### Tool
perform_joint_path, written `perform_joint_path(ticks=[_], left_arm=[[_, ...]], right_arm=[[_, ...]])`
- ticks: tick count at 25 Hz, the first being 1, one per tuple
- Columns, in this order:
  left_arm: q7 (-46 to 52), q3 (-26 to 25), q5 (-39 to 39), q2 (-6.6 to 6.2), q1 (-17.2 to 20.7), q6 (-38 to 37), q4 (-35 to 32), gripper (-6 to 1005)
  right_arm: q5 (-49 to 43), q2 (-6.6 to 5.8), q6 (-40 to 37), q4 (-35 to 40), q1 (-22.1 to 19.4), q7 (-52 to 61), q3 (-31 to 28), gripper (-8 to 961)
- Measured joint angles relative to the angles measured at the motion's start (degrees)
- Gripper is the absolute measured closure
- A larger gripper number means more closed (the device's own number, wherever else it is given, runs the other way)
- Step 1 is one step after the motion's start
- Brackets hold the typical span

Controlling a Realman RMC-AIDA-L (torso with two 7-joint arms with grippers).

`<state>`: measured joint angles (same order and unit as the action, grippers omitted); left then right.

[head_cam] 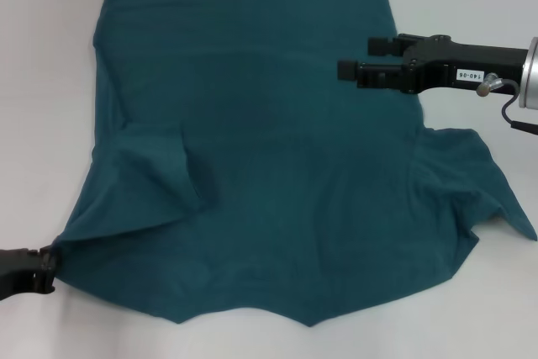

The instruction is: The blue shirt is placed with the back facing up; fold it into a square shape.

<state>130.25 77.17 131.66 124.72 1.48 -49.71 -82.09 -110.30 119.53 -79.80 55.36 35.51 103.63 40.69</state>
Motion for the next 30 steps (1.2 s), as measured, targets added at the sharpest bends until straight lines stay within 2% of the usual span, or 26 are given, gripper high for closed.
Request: perform_joint_path(ticks=[14,22,23,24,28,30], left_arm=[[-0.27,-4.65,-3.60,0.00,-1.54,-6.84,1.72,956],[-1.35,-9.64,-6.91,-0.09,-2.45,-9.83,3.09,614],[-1.90,-11.38,-7.75,-0.13,-2.33,-10.16,3.23,573],[-3.69,-15.31,-9.46,-0.23,-2.28,-11.72,3.93,532],[-6.05,-19.04,-11.17,-0.25,-2.30,-13.23,4.42,386],[-8.53,-21.14,-14.37,-0.26,-2.25,-15.02,4.65,313]], right_arm=[[0.00,0.00,-0.07,0.21,-0.59,-0.04,-0.06,39],[0.00,0.00,-0.15,-0.02,-1.01,-0.67,-0.51,39],[0.00,0.00,-0.30,0.09,-1.22,-0.67,-0.55,39],[0.08,0.00,-0.43,0.24,-1.42,-0.68,-0.56,39],[1.18,-0.04,-0.64,0.44,-2.51,-0.70,-0.63,39],[1.49,-0.24,-1.05,0.90,-3.05,-0.55,-0.66,39]])
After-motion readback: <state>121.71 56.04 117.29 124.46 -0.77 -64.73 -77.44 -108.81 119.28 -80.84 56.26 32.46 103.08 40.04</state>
